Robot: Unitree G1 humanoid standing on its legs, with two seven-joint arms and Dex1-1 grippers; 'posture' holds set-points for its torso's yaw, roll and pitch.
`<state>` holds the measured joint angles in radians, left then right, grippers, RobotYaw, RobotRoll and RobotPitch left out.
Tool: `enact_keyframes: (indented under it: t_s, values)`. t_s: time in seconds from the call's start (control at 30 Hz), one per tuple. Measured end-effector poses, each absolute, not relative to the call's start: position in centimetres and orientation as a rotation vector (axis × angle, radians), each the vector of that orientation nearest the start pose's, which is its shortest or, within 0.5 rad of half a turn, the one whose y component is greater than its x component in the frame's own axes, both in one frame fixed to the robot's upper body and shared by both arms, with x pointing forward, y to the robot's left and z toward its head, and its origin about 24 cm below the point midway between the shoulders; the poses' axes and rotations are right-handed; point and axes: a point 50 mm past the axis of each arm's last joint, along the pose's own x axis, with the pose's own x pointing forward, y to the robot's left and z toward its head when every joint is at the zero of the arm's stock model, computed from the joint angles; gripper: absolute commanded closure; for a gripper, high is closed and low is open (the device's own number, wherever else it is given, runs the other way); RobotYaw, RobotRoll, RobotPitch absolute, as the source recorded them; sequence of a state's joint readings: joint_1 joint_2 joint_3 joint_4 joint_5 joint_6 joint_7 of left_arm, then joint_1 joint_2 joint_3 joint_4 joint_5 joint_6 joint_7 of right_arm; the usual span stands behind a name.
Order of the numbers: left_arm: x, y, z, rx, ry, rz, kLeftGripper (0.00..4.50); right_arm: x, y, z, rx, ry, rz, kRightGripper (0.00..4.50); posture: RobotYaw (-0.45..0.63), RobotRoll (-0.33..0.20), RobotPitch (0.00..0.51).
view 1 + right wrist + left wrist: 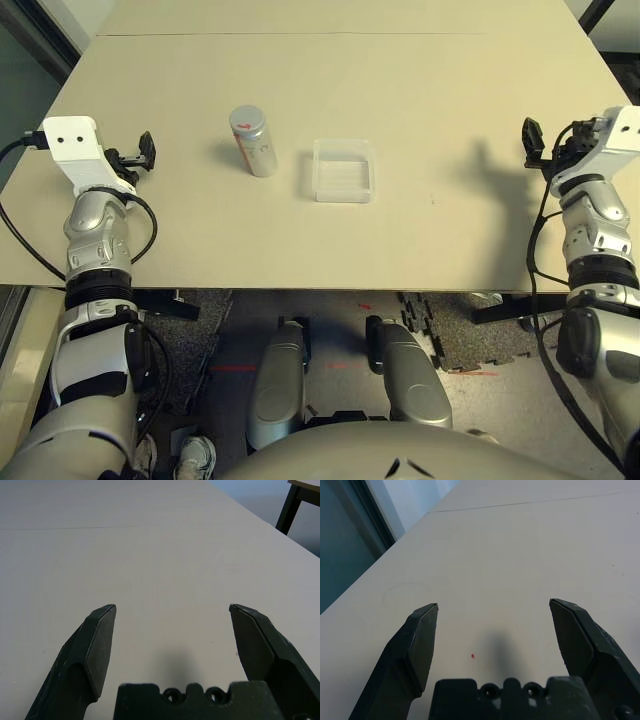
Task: Pour the medicine from the bottle into the box.
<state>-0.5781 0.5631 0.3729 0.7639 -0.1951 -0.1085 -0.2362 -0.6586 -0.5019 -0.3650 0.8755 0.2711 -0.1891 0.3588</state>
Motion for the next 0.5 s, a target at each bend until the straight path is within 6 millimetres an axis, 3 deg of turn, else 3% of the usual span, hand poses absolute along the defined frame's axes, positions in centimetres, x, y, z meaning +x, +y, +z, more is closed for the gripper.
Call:
enact_keyframes:
  t_s: [0.27,0.4,0.5]
  values:
    - [33.1,33.6,12.9,0.109,-0.094,0.23,0.03,34.5,-31.1,11.9,0.02,-0.135,-0.076,0.0,0.12,0.0,0.201]
    - [33.3,32.6,13.7,0.154,-0.097,0.104,0.03,34.6,-30.7,12.7,0.009,-0.141,-0.017,0.0,0.12,0.0,0.205]
    - [32.3,32.6,14.5,0.212,-0.075,-0.03,0.03,34.4,-30.1,14.3,-0.027,-0.144,0.076,0.0,0.14,0.0,0.205]
